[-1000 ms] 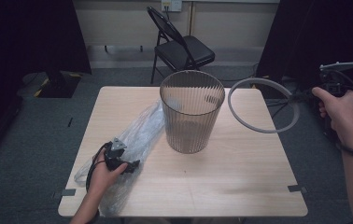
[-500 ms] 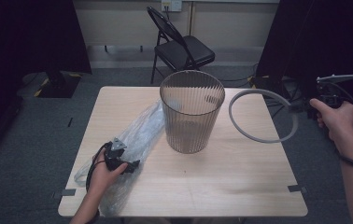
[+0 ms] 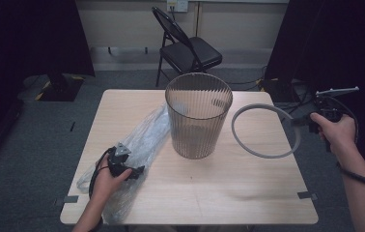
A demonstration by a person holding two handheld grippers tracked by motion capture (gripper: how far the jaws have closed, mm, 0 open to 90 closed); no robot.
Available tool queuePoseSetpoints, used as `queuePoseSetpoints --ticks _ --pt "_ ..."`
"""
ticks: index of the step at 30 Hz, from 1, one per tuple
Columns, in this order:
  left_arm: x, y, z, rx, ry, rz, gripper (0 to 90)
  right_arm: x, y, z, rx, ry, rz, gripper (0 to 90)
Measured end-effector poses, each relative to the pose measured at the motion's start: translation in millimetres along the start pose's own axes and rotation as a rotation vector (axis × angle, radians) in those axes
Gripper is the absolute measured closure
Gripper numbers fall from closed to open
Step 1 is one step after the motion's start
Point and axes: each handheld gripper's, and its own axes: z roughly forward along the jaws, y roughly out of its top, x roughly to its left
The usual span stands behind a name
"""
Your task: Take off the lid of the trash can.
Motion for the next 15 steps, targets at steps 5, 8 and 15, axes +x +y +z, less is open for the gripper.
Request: queuePoseSetpoints --ticks 5,8,15 --pt "0.4 0.1 -0.2 0.003 0.001 0.006 3.0 -3.2 -6.8 9.5 0.017 0.003 -0.005 84.2" --pt "0.5 0.1 -0.2 0.003 0.001 0.007 3.0 -3.6 -11.4 15.7 0.019 0.001 -0.008 84.2" --pt "0.5 0.1 -0.2 0.003 0.001 0.007 3.0 -4.0 -22.2 32.1 0.031 0.008 -0.012 84.2"
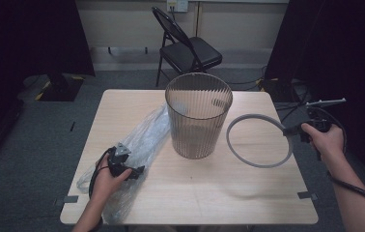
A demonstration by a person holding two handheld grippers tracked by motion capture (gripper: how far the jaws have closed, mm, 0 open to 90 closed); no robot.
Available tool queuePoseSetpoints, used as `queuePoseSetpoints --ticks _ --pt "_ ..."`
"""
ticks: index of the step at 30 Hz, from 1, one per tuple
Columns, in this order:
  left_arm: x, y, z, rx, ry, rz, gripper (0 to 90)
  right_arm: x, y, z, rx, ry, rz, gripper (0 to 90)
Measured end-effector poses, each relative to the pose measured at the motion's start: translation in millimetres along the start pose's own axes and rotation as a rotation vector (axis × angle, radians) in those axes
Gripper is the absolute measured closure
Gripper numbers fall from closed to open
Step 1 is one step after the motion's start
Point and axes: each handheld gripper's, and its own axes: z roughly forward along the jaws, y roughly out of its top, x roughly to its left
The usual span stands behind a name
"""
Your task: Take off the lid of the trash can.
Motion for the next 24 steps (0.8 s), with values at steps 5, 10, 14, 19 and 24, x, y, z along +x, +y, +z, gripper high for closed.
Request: queuePoseSetpoints --ticks 5,10,14,19,24 --pt "0.0 0.0 0.0 0.0 0.0 0.0 3.0 -0.3 -6.4 10.9 0.025 0.002 -0.007 84.2" --pt "0.0 0.0 0.0 0.0 0.0 0.0 3.0 -5.2 -14.0 20.6 0.038 0.003 -0.002 84.2" --pt "0.0 0.0 -0.1 0.001 0.001 0.001 3.0 -9.1 -20.7 28.5 0.039 0.015 0.014 84.2" --pt "0.0 0.0 0.0 0.0 0.0 0.0 3.0 -11.4 -28.2 38.9 0.041 0.021 0.022 84.2" --pt "0.0 0.0 0.0 0.0 0.0 0.0 2.9 -11.9 -34.3 48.4 0.042 0.032 0.021 84.1"
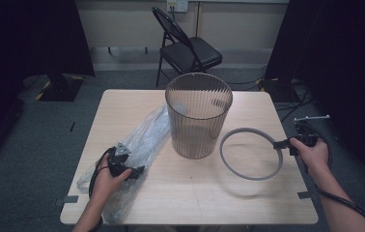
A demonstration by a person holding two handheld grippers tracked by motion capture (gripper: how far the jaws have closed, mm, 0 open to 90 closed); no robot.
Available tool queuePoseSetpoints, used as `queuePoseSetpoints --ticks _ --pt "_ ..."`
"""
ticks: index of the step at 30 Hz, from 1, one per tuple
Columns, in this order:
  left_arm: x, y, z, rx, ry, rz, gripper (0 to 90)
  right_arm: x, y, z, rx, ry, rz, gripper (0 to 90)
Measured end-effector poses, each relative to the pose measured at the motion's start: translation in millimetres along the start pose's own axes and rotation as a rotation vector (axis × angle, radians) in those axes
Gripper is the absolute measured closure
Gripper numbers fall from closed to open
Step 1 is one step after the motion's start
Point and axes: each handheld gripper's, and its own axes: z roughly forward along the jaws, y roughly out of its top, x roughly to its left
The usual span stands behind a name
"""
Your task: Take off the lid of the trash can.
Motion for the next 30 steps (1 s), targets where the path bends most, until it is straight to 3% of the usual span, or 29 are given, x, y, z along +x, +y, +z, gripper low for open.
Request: queuePoseSetpoints --ticks 12,30 --pt "0.0 0.0 0.0 0.0 0.001 0.0 3.0 1.1 -16.0 27.1 0.026 0.002 -0.021 84.0" --pt "0.0 0.0 0.0 0.001 0.001 0.0 3.0 5.5 -32.2 50.3 0.045 0.005 -0.054 83.5"
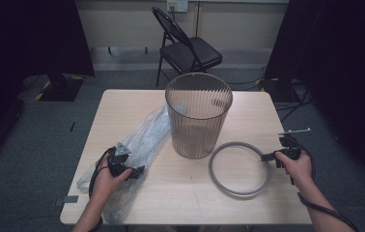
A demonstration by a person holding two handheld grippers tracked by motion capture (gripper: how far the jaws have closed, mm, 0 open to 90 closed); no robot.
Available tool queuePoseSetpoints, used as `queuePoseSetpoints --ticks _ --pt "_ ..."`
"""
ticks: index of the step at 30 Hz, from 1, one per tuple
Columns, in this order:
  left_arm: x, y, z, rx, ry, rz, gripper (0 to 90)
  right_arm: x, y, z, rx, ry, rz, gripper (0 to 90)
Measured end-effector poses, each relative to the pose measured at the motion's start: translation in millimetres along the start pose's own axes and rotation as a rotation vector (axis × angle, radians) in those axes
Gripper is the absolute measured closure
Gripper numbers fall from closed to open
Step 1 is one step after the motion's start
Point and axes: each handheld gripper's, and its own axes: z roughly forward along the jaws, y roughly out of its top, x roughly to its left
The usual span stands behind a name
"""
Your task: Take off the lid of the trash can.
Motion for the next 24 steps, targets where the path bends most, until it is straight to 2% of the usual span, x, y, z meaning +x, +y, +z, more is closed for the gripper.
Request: queuePoseSetpoints --ticks 24 --pt "0.0 0.0 0.0 0.0 0.0 0.0 3.0 6.7 -9.7 14.8 -0.008 -0.02 -0.049 81.7"
